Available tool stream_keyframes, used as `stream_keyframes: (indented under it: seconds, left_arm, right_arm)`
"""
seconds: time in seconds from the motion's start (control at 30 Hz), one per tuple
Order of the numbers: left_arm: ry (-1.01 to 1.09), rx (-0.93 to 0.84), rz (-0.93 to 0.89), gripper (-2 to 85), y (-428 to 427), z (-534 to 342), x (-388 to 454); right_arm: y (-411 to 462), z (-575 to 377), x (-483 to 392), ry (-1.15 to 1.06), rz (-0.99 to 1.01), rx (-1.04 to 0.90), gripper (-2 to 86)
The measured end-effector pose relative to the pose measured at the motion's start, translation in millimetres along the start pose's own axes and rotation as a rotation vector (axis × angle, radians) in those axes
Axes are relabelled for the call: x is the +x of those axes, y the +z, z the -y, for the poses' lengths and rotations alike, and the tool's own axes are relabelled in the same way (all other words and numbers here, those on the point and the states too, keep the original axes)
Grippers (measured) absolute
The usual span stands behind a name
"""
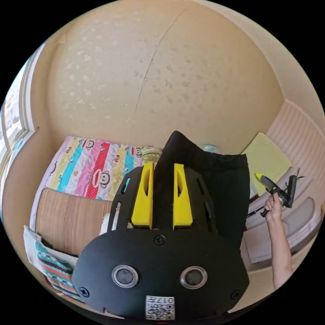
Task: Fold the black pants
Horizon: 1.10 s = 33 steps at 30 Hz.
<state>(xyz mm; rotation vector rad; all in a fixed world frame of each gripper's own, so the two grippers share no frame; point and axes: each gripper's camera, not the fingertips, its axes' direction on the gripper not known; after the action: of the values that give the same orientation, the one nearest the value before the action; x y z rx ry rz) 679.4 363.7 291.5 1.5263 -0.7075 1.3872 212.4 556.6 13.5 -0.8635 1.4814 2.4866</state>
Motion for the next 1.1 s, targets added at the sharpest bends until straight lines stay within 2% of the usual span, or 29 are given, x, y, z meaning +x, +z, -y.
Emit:
stream_keyframes:
  seconds: [0.07, 0.1, 0.17, 0.3, 0.4, 0.5, 0.6, 0.73, 0.8, 0.83, 0.9, 0.97, 1.1]
  left_arm:
    - [-0.013, -0.098, 0.027, 9.5, 42.1, -32.1, -38.4]
    - [0.009, -0.15, 0.012, 9.5, 64.6, -65.8, -60.6]
    - [0.036, -0.26, 0.029, 9.5, 98.1, -131.4, -94.0]
    - [0.053, -0.609, 0.048, 9.6, 168.8, -296.2, -162.7]
    - [-0.026, -0.731, 0.11, 9.9, 187.9, -371.2, -211.7]
    - [-0.188, -0.761, 0.115, 10.5, 191.0, -406.2, -268.3]
    - [-0.214, -0.794, 0.116, 10.7, 193.9, -418.7, -296.8]
    - [-0.185, -0.8, 0.11, 10.3, 191.3, -419.6, -309.8]
    - [-0.185, -0.774, 0.113, 9.8, 183.6, -408.6, -318.2]
    - [-0.17, -0.779, 0.117, 9.6, 182.5, -405.1, -319.2]
    - [-0.062, -0.847, 0.131, 5.5, 180.0, -395.6, -319.4]
    - [0.001, -0.906, 0.071, 1.5, 175.8, -395.9, -319.3]
    - [0.144, -1.024, 0.064, -0.2, 148.8, -414.1, -327.0]
  right_arm:
    - [57.1, -52.4, 40.5, -0.021, 0.052, -0.111, 5.6]
    - [73.3, -71.1, 50.5, -0.034, 0.039, -0.161, 5.3]
    - [130.9, -154.6, 91.9, -0.069, -0.054, -0.382, 5.1]
    - [179.0, -277.0, 150.1, -0.007, -0.044, -0.679, 6.1]
    - [186.8, -339.3, 152.6, -0.039, -0.042, -0.82, 6.3]
    - [188.5, -368.5, 134.2, -0.089, 0.004, -0.89, 6.9]
    - [199.8, -378.3, 99.5, -0.143, 0.106, -0.933, 6.6]
    - [229.0, -380.6, 39.6, -0.34, -0.017, -1.024, 6.0]
    - [237.7, -383.6, 33.8, -0.328, -0.033, -1.068, 6.2]
    - [240.1, -387.8, 36.0, -0.302, -0.052, -1.112, 5.9]
    - [222.3, -382.9, 36.5, -0.287, -0.098, -1.072, 4.7]
    - [194.5, -385.3, 33.7, -0.282, -0.126, -1.104, 3.2]
    - [144.1, -400.7, 20.1, -0.415, -0.154, -1.135, 2.0]
